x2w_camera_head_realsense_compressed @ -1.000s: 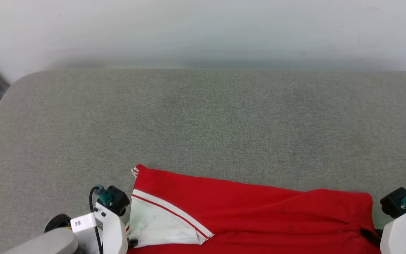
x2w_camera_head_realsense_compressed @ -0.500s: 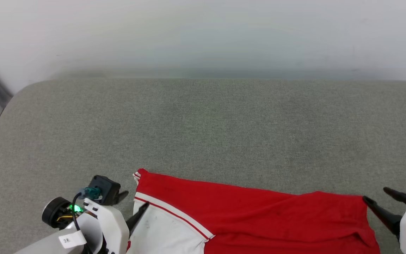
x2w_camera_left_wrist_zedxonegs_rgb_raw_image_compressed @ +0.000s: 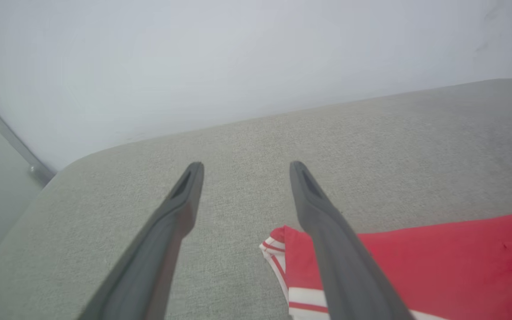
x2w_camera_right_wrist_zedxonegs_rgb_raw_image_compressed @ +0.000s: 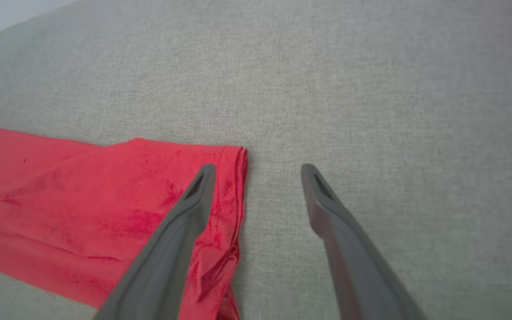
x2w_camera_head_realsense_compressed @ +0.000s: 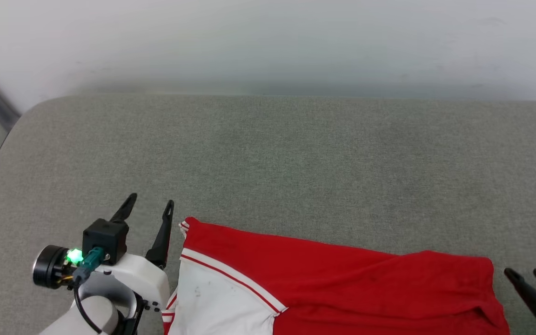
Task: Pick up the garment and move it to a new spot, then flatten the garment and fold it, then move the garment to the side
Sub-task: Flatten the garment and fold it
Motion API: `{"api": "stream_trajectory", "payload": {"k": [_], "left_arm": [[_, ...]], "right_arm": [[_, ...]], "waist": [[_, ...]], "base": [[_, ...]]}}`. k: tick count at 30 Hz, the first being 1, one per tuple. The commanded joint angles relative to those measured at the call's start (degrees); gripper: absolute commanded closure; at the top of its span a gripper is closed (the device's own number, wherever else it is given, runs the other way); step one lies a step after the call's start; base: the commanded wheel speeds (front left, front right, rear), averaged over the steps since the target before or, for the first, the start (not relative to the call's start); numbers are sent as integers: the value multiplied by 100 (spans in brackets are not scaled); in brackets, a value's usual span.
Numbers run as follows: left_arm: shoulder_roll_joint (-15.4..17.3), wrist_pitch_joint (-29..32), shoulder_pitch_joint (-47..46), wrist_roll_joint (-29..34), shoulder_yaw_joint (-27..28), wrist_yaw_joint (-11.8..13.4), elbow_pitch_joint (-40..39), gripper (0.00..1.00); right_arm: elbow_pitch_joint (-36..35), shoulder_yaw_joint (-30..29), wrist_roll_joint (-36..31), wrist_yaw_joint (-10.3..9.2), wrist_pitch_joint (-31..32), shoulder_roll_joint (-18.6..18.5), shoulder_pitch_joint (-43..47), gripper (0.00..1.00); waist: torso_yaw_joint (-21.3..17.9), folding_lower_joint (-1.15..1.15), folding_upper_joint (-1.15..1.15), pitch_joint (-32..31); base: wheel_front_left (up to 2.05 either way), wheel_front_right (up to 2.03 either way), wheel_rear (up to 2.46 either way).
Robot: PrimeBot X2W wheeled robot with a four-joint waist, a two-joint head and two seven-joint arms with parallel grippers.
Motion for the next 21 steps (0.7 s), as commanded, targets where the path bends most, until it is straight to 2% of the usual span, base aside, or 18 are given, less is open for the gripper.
{"api": "stream_trajectory", "payload": {"k": [1, 4, 8, 14, 21], "left_arm": [[-118, -28, 287, 302, 314, 81, -40, 0], [-389, -30, 635, 885, 905, 166, -211, 0], [-745, -30, 1073, 1561, 1567, 135, -371, 0], [-1335, -30, 1561, 2388, 2492, -50, -532, 0], [-1991, -26, 2001, 3141, 3328, -390, -689, 0]], "right_arm": [[25, -6, 103, -2, 132, 101, 118, 0], [116, -18, 298, -2, 390, 245, 214, 0], [275, 69, 493, -2, 669, 409, 255, 0], [238, 415, 1003, -1, 1199, 746, 408, 0], [246, 670, 1159, -2, 1130, 894, 278, 0]], "waist": [[36, 0, 0, 52], [78, 0, 0, 108], [128, 0, 0, 180], [193, 0, 0, 263], [203, 0, 0, 302]], "base": [[0, 0, 0], [0, 0, 0], [0, 0, 0], [0, 0, 0], [0, 0, 0]]}}
